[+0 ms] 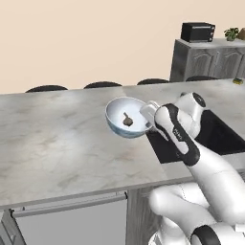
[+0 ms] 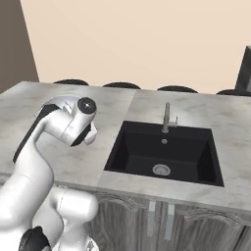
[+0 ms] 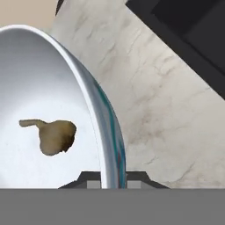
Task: Move the glass cup from next to the sink to the open cabinet. Then, move the bowl with the garlic to the fridge to clear the area for faucet cleaning.
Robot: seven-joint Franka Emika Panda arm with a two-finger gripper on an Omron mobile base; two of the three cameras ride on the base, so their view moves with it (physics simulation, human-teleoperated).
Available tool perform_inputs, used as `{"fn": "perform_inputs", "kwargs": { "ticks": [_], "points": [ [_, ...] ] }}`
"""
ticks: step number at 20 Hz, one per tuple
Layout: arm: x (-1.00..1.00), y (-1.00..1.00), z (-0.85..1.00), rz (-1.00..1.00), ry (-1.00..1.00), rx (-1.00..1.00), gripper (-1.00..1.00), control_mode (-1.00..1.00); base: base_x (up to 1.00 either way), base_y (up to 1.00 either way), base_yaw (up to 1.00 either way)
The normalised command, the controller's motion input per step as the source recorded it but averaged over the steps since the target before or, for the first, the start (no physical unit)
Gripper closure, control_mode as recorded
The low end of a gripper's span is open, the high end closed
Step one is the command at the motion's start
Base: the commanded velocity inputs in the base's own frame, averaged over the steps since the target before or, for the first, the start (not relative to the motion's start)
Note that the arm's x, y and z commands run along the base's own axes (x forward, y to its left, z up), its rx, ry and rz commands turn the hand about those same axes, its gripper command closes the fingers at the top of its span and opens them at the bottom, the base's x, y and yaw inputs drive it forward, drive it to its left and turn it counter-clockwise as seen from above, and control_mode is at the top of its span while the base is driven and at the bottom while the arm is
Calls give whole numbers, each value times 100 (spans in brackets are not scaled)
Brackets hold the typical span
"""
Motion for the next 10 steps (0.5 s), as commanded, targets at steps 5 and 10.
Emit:
{"fn": "perform_inputs", "kwargs": {
  "ticks": [5, 10],
  "points": [
    [-33, -25, 35, -39, 0, 13, 100, 100, -18, -9, -33],
    [0, 0, 0, 0, 0, 0, 100, 100, -21, -1, -96]
  ]
}}
